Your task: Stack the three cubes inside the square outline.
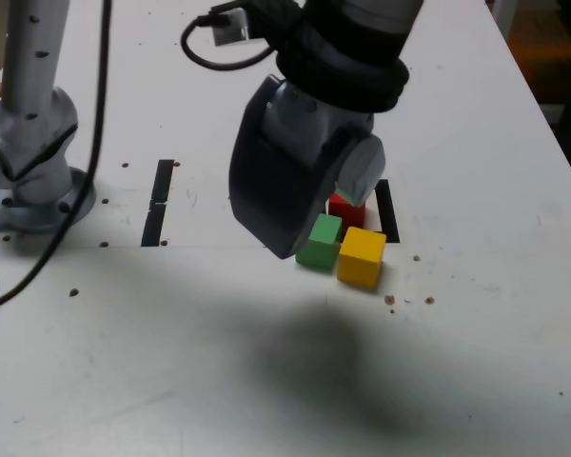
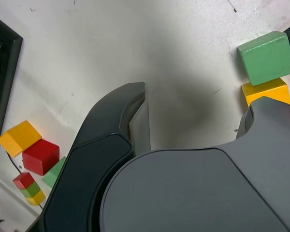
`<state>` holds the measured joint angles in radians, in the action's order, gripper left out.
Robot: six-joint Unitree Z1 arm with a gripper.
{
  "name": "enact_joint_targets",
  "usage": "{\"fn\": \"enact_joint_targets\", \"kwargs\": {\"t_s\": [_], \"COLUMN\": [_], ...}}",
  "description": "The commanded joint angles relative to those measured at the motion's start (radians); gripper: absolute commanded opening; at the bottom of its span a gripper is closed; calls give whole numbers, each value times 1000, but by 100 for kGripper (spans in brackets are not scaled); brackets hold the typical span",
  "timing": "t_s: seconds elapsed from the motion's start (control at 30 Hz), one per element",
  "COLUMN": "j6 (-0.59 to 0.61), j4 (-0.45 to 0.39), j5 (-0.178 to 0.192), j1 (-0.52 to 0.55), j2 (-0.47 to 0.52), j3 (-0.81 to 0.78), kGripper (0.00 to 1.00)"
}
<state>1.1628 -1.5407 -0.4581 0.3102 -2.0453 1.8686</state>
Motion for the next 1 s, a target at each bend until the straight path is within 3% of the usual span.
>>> {"fn": "enact_joint_targets", "kwargs": {"t_s": [0.0, 0.37, 0.5, 0.67, 0.7, 0.87, 0.97], "j6": [6, 44, 86, 150, 157, 158, 158], "j4": [4, 62, 59, 74, 96, 209, 247], "j5": [-9, -81, -59, 20, 34, 40, 38], "j1": [-6, -11, -14, -14, -14, -17, -23], "j2": [7, -42, -42, -29, -31, -50, -57], "j3": [-4, 27, 47, 46, 37, -5, -19], "kGripper": [76, 76, 76, 77, 82, 98, 100]}}
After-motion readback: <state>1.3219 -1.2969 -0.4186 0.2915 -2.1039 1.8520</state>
